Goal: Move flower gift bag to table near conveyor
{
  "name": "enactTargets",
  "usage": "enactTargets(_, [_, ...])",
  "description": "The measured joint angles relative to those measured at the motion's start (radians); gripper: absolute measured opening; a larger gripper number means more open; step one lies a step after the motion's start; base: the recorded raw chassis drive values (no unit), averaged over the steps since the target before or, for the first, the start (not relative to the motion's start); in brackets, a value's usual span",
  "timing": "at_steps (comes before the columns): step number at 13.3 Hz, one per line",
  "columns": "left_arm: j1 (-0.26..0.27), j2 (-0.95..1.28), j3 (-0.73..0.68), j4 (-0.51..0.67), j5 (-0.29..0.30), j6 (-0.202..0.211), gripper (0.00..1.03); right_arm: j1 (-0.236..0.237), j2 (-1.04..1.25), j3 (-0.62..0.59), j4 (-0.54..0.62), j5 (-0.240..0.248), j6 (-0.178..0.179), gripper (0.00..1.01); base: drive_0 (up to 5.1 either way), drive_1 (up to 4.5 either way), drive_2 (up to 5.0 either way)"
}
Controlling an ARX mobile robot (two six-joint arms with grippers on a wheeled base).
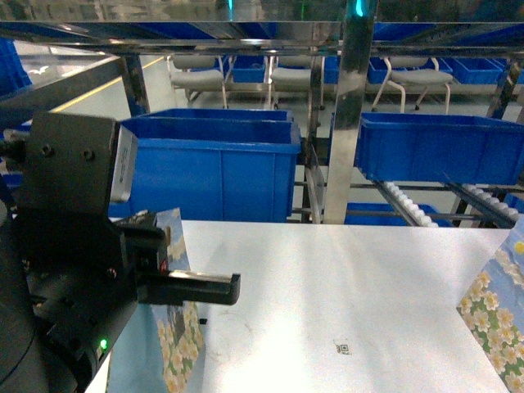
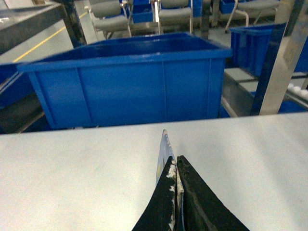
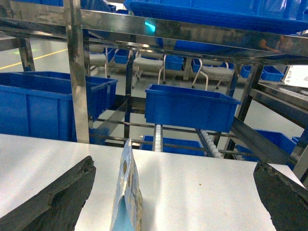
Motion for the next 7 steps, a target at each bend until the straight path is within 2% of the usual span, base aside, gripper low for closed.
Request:
enactTargets(4, [0.017, -0.002, -0.013, 0.001, 0.006, -0.035, 0.02, 0.0, 0.0, 0.0, 0.0, 0.0, 0.0, 0.98, 0.0, 0.0, 0.0])
enactTargets(7, [0.02, -0.003, -0.014, 0.001, 0.006, -0.041, 0.02, 0.0, 0.0, 0.0, 0.0, 0.0, 0.0, 0.98, 0.0, 0.0, 0.0])
